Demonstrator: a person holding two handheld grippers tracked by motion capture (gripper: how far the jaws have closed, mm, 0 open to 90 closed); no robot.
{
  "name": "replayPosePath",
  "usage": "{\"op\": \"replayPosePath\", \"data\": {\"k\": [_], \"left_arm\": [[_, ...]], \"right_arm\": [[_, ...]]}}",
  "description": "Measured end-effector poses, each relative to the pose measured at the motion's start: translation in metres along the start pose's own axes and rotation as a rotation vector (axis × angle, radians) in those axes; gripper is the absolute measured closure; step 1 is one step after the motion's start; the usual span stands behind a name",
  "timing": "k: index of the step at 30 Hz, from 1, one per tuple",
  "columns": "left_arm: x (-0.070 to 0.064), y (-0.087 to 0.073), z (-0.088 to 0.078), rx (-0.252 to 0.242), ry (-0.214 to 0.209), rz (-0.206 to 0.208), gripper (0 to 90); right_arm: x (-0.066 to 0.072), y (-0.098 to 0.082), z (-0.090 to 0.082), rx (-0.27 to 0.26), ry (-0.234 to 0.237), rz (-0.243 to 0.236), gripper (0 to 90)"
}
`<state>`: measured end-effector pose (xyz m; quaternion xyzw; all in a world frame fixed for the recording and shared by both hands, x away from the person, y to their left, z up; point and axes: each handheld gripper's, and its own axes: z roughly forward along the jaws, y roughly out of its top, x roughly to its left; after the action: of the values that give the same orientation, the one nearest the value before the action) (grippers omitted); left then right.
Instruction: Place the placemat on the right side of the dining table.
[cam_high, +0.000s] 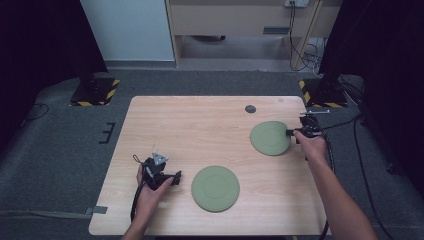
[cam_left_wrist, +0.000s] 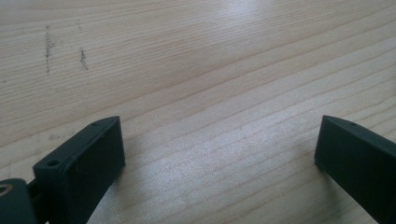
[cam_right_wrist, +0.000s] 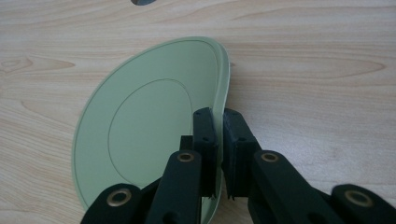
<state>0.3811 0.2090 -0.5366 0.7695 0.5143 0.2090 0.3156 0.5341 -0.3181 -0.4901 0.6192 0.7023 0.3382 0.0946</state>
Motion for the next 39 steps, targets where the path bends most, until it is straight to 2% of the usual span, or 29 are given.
{"op": "replayPosePath", "data": {"k": [13,27,39], "left_arm": [[0.000,0.000,0.000,0.000,0.000,0.000,1.0],[0.000,0.000,0.000,0.000,-0.001,0.005,1.2],[-0.001,0.000,0.000,-0.001,-0.002,0.007,1.4]], "right_arm": [[-0.011,-0.004,0.002,0.007,-0.014,0.021,84.5],[-0.017,-0.003,0.007,0.017,-0.033,0.038,82.1],[-0.019,0.000,0.011,0.020,-0.078,0.023,78.3]]}}
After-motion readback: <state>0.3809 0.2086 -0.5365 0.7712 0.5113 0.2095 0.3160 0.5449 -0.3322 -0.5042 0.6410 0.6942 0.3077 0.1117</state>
